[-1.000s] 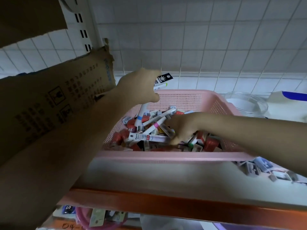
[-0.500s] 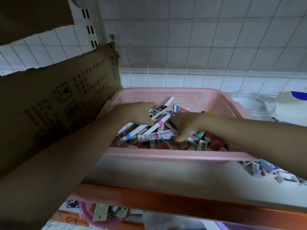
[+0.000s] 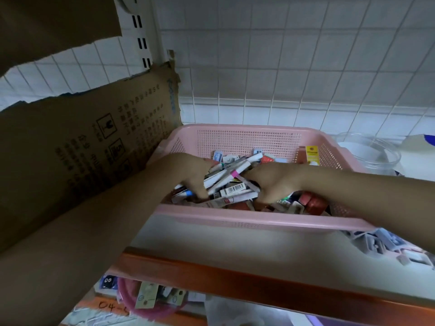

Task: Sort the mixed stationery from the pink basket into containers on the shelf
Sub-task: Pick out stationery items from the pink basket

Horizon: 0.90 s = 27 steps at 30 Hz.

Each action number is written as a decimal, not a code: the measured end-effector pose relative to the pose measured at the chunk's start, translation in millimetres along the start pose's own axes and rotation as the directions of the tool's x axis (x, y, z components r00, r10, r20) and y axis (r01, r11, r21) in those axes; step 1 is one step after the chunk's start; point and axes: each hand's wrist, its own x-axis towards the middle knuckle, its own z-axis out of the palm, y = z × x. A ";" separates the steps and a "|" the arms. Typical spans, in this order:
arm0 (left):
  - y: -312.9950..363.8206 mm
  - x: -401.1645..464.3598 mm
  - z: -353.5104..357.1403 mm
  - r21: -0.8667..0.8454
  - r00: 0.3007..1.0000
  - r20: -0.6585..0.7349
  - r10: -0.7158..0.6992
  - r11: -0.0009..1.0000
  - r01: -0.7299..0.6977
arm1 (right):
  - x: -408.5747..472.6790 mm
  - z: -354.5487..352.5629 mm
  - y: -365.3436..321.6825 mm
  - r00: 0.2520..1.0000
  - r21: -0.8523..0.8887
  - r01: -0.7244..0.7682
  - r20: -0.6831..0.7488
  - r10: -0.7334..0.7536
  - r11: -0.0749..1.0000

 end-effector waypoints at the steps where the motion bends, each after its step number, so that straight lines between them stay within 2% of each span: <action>1: 0.0 -0.8 0.8 -0.006 1.000 -0.003 0.010 1.000 -0.010 | -3.5 -1.4 1.1 0.999 0.037 0.006 -0.051 -0.004 0.999; 4: -4.0 2.0 4.5 -0.092 0.999 0.002 0.051 0.994 -0.051 | -12.2 -6.8 9.5 0.987 0.258 0.060 -0.162 -0.018 0.964; 6: -2.2 -0.6 6.0 -0.223 1.000 0.020 -0.013 0.975 0.017 | -19.8 -12.2 15.5 0.985 0.399 0.049 -0.173 0.023 0.916; 10: 8.5 -1.3 2.5 -0.270 0.993 -0.094 -0.073 0.962 0.045 | -31.7 -15.9 19.6 0.965 0.441 -0.034 -0.218 0.144 0.897; 14: 14.2 -1.2 -4.7 -0.337 0.992 -0.058 -0.111 0.938 0.085 | -38.7 -17.7 14.8 0.934 0.519 0.080 -0.338 0.119 0.851; 16: 12.1 3.1 -6.7 -0.396 0.991 -0.112 -0.072 0.918 0.022 | -44.0 -19.7 12.4 0.906 0.574 0.136 -0.402 0.133 0.807; 18: 11.7 0.6 -8.0 -0.427 0.981 -0.187 -0.043 0.903 -0.042 | -47.8 -21.9 9.6 0.859 0.581 0.188 -0.488 0.154 0.792; 21: 7.4 1.0 -5.3 -0.473 0.986 -0.166 -0.002 0.877 -0.078 | -48.6 -24.9 6.9 0.752 0.641 0.252 -0.601 0.271 0.725; 24: 5.8 -0.1 -6.0 -0.470 0.983 -0.180 -0.029 0.880 -0.060 | -47.9 -34.4 8.9 0.614 0.755 0.350 -0.632 0.472 0.555; 27: 8.1 -3.6 -10.8 -0.526 0.961 -0.257 -0.102 0.849 -0.051 | -48.2 -45.3 17.1 0.521 0.830 0.418 -0.552 0.650 0.370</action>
